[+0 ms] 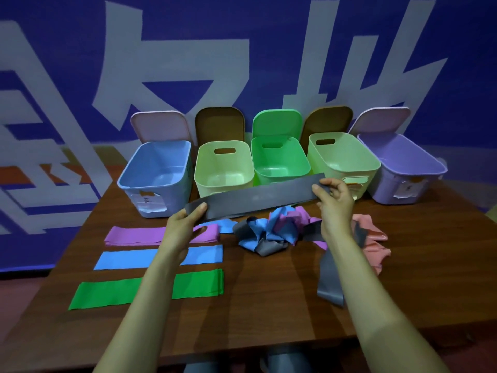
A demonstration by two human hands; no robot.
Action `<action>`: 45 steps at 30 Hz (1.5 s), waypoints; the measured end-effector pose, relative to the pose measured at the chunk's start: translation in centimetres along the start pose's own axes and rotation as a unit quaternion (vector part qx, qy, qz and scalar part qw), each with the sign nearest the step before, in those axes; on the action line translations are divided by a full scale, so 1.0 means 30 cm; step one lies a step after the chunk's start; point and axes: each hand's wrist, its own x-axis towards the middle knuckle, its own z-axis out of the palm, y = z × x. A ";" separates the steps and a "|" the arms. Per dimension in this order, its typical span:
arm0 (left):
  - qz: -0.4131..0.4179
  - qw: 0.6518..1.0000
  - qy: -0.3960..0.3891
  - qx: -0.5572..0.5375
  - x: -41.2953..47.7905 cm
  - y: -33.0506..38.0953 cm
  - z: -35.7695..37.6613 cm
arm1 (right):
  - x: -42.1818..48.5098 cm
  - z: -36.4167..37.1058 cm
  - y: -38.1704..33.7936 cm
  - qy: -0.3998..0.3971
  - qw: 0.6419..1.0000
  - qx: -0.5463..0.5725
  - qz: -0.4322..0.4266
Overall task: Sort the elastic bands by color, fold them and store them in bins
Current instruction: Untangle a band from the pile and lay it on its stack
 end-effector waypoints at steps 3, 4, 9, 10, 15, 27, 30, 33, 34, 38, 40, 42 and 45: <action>0.045 0.999 0.016 0.015 0.012 -0.007 -0.031 | -0.012 0.013 0.021 -0.002 1.000 -0.024 -0.016; 0.060 0.998 0.025 0.025 0.011 -0.008 -0.040 | -0.012 0.014 0.031 -0.002 0.999 -0.035 -0.019; 0.083 0.993 0.049 0.069 0.008 -0.043 -0.097 | -0.046 0.005 0.095 -0.041 0.991 -0.129 -0.012; 0.081 0.992 0.051 0.086 0.006 -0.056 -0.112 | -0.062 0.002 0.115 -0.049 0.986 -0.157 -0.007; 0.056 0.988 0.075 0.126 -0.021 -0.129 -0.177 | -0.156 -0.040 0.222 -0.073 0.969 -0.238 0.012; 0.046 0.921 0.254 0.290 -0.150 -0.250 -0.601 | -0.486 -0.023 0.315 -0.346 0.875 -0.335 0.045; 0.033 0.910 0.288 0.295 -0.194 -0.270 -0.709 | -0.553 0.028 0.324 -0.406 0.852 -0.327 0.053; 0.029 0.888 0.320 0.329 -0.223 -0.274 -0.770 | -0.618 0.083 0.335 -0.443 0.825 -0.351 0.021; 0.027 0.882 0.324 0.342 -0.230 -0.273 -0.782 | -0.632 0.100 0.341 -0.447 0.816 -0.367 0.004; 0.012 0.873 0.323 0.365 -0.244 -0.279 -0.816 | -0.666 0.144 0.360 -0.457 0.783 -0.421 -0.029; 0.006 0.875 0.323 0.362 -0.248 -0.289 -0.826 | -0.673 0.148 0.370 -0.452 0.774 -0.441 -0.044; 0.008 0.878 0.324 0.353 -0.249 -0.301 -0.830 | -0.675 0.146 0.378 -0.436 0.778 -0.449 -0.052; 0.013 0.880 0.331 0.341 -0.246 -0.307 -0.823 | -0.681 0.144 0.384 -0.421 0.783 -0.454 -0.053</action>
